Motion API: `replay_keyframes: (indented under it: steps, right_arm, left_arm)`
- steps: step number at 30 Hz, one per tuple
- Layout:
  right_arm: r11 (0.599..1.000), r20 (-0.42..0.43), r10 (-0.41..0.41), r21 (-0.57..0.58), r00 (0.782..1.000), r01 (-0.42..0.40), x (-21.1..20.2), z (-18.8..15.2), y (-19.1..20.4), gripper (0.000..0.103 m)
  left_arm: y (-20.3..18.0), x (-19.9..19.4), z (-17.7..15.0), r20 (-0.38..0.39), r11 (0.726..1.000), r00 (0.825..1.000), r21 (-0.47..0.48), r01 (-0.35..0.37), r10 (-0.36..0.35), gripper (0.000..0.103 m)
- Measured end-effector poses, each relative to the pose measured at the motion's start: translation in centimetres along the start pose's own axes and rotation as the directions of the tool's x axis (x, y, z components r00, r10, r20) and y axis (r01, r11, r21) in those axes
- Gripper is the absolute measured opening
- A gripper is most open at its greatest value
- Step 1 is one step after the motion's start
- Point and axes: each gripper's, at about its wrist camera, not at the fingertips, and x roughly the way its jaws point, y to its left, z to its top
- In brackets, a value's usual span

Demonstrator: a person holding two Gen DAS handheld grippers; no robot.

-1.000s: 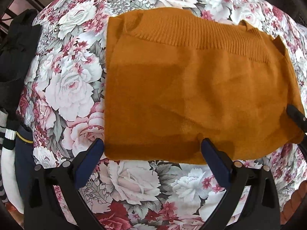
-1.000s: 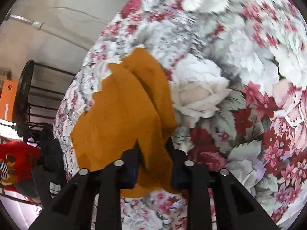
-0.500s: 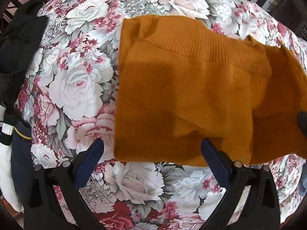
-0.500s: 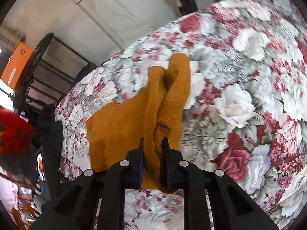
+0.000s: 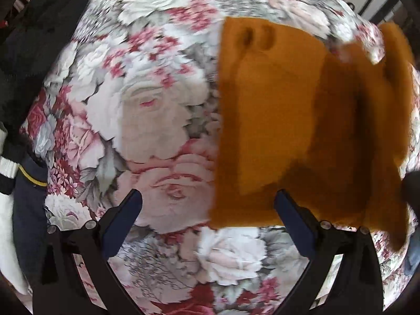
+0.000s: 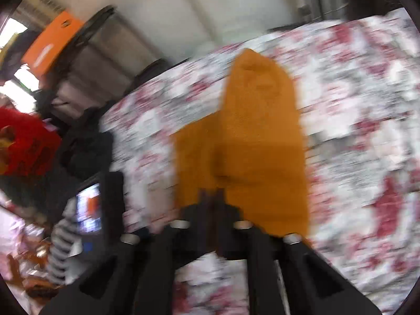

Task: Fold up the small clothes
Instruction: 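Fold the held side over the cardigan with the right tool and release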

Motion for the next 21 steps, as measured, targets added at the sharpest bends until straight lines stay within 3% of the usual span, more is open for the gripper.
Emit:
replay_keyframes:
  steps: [3,5,6,7,8,11,15,18,20,21]
  right_arm:
    - [0.994,-0.088,0.048,-0.091,0.995,-0.056,2.2,-1.1,3.3,0.001]
    - [0.982,-0.044,-0.021,-0.188,0.999,0.013,2.6,-1.3,5.0,0.012]
    - [0.976,-0.012,-0.049,-0.212,0.999,0.045,2.3,-1.1,5.3,0.024]
    - [0.969,0.025,-0.076,-0.233,0.997,0.08,1.9,-0.8,5.4,0.064]
    - [0.963,0.062,-0.102,-0.243,0.993,0.114,1.2,-0.4,5.2,0.09]
    - [0.952,0.189,-0.156,-0.235,0.969,0.199,-1.9,0.2,3.5,0.092]
    - [0.953,0.231,-0.199,-0.18,0.952,0.243,-5.2,1.3,0.5,0.1]
    - [0.934,0.227,-0.277,-0.164,0.934,0.317,-5.9,1.0,-1.1,0.1]
    - [0.902,0.223,-0.35,-0.18,0.91,0.391,-5.9,0.2,-2.3,0.1]
    - [0.897,0.215,-0.359,-0.189,0.908,0.399,-5.7,-0.2,-2.7,0.1]
  left_arm:
    - [2.9,0.3,0.1,-0.01,0.998,0.999,-0.04,0.04,-0.04,0.099]
    - [5.2,0.6,0.2,-0.025,0.996,0.998,-0.073,0.055,-0.057,0.099]
    - [6.1,0.5,0.2,-0.024,0.994,0.998,-0.087,0.062,-0.064,0.099]
    - [7.1,0.2,0.3,-0.019,0.993,0.998,-0.1,0.064,-0.066,0.099]
    - [7.7,-0.1,0.3,-0.012,0.993,0.998,-0.102,0.063,-0.064,0.098]
    - [8.4,-2.2,0.5,0.029,0.993,0.995,-0.072,0.096,-0.094,0.098]
    - [6.5,-5.6,0.6,0.083,0.984,0.98,0.006,0.18,-0.179,0.098]
    - [4.1,-6.8,0.5,0.087,0.982,0.979,0.059,0.178,-0.182,0.098]
    - [3.2,-6.7,0.1,0.078,0.985,0.983,0.063,0.163,-0.167,0.098]
    - [2.7,-6.7,0.0,0.072,0.985,0.983,0.055,0.166,-0.169,0.098]
